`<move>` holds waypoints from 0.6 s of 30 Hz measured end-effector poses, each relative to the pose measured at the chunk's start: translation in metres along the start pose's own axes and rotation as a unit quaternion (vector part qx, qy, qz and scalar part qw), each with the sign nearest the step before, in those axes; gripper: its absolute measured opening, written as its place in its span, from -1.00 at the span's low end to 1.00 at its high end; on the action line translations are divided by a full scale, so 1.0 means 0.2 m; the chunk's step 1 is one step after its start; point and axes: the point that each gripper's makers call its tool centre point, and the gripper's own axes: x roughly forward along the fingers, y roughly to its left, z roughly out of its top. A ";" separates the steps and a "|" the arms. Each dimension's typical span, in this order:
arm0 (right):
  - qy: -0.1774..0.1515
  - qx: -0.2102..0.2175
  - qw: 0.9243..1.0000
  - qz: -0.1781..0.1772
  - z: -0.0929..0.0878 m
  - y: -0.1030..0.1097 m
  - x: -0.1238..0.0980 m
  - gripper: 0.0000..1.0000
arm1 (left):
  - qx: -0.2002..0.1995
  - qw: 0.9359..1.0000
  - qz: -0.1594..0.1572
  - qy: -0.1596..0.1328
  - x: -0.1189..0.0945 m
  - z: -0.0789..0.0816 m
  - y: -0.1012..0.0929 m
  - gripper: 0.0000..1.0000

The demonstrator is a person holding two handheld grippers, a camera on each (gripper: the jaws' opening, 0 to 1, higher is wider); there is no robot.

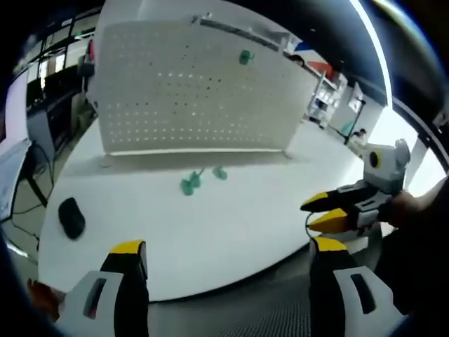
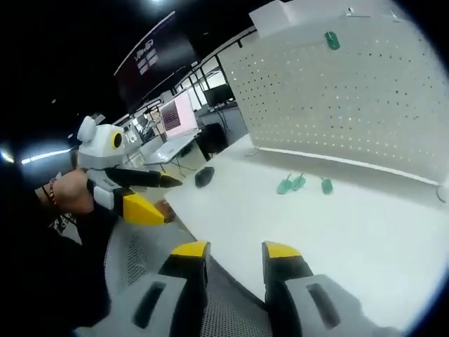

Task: Insert the hook assembly into the mounting plate slot until the hook locks in place.

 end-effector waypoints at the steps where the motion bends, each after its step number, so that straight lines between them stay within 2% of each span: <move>1: 0.006 0.005 1.000 0.006 -0.01 0.00 0.02 -0.46 | 0.000 1.000 0.001 0.000 0.00 0.00 0.00 0.95; 6: 0.019 0.014 1.000 0.019 0.00 -0.04 0.14 -0.47 | -0.005 1.000 0.005 0.003 -0.01 -0.01 0.03 0.94; 7: 0.032 0.020 0.999 0.019 -0.01 -0.06 0.17 -0.47 | -0.004 1.000 0.005 0.005 -0.01 -0.01 0.04 0.94; 11: 0.040 0.042 0.998 0.023 0.00 -0.10 0.27 -0.49 | -0.012 1.000 0.010 0.015 0.00 -0.03 0.08 0.94; 18: 0.055 0.029 0.998 0.024 0.08 -0.21 0.45 -0.50 | -0.015 1.000 0.014 0.017 0.01 -0.03 0.10 0.94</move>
